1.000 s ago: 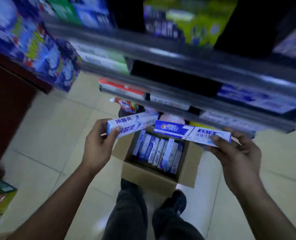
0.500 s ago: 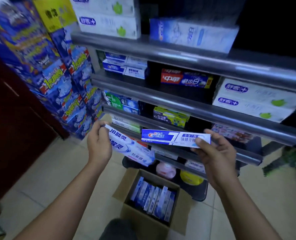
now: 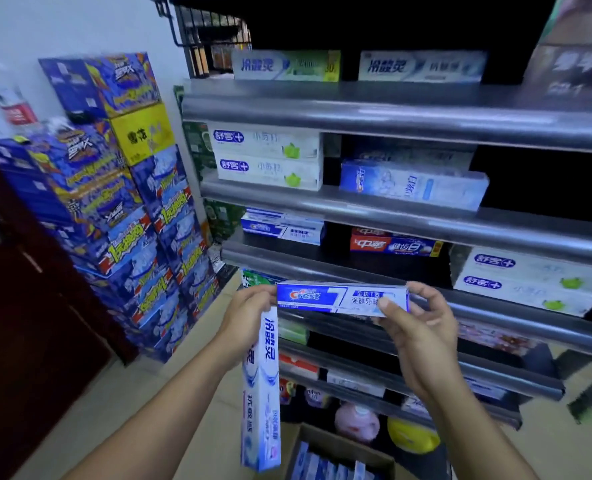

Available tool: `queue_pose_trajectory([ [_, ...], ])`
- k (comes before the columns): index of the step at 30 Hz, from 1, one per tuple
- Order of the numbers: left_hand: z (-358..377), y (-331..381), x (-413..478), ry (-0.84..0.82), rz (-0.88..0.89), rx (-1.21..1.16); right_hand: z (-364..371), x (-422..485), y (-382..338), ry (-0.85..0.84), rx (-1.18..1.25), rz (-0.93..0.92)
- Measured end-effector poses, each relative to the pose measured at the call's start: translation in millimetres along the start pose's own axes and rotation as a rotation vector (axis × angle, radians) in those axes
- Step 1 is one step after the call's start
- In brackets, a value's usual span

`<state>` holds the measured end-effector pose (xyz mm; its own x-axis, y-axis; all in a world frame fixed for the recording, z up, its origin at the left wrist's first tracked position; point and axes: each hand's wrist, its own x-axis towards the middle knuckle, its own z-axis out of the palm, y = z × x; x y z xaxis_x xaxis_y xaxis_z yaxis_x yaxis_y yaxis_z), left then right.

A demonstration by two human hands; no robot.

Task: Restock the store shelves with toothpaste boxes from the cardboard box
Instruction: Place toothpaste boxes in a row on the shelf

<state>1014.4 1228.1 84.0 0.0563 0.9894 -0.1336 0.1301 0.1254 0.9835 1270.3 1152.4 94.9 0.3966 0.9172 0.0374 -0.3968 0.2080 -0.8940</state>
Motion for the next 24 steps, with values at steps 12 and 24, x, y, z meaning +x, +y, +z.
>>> queue_pose_trajectory([
  [12,-80.1,21.4,96.6,0.001,0.096,-0.15,103.1,74.3,58.7,0.202,-0.395,-0.164],
  [24,-104.4,42.9,176.9,-0.074,0.103,-0.075,141.7,155.1,84.7,0.295,-0.554,-0.116],
])
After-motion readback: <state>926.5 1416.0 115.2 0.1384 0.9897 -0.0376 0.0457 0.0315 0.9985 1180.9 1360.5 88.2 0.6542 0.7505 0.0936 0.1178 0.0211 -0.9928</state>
